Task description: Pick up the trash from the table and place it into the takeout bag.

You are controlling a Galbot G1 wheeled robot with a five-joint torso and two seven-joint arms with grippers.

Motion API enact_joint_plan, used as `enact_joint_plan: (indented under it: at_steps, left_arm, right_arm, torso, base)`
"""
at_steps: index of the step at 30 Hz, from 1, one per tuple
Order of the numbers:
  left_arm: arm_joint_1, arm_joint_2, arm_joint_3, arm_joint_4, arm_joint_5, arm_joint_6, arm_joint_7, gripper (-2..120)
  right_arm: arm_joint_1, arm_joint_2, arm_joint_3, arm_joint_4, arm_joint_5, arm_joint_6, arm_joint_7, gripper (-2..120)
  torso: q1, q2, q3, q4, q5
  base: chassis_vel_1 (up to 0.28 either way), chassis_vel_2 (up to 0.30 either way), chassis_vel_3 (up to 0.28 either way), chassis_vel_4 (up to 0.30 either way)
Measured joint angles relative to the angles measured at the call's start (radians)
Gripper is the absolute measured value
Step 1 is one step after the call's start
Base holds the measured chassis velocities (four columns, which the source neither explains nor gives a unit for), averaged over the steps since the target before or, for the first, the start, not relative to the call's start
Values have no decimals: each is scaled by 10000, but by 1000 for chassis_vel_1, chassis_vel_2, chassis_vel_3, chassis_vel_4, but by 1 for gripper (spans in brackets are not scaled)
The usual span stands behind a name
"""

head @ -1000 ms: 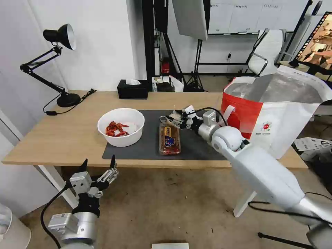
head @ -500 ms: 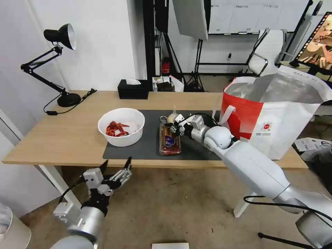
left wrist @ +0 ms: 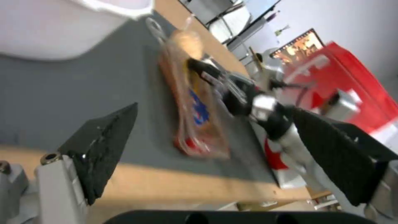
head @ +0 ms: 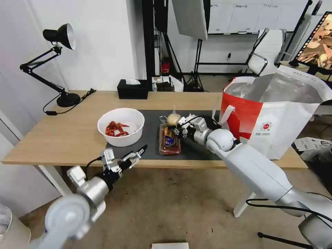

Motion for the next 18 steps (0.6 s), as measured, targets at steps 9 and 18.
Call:
enact_joint_plan:
  at_steps: [9, 18]
  left_arm:
    - [-1994, -373, 1296, 1571, -667, 245, -604, 100]
    - [-2669, -820, 1998, 2242, -589, 798, -1346, 100]
  right_arm:
    - [115, 35, -43, -6, 17, -132, 63, 0]
    - [185, 18, -118, -26, 173, -229, 118, 0]
  torso:
    - [0, -1, -1, -1, 1]
    - [0, -1, -1, 0, 2]
  base:
    - [0, 0, 0, 0]
    - [0, 0, 0, 0]
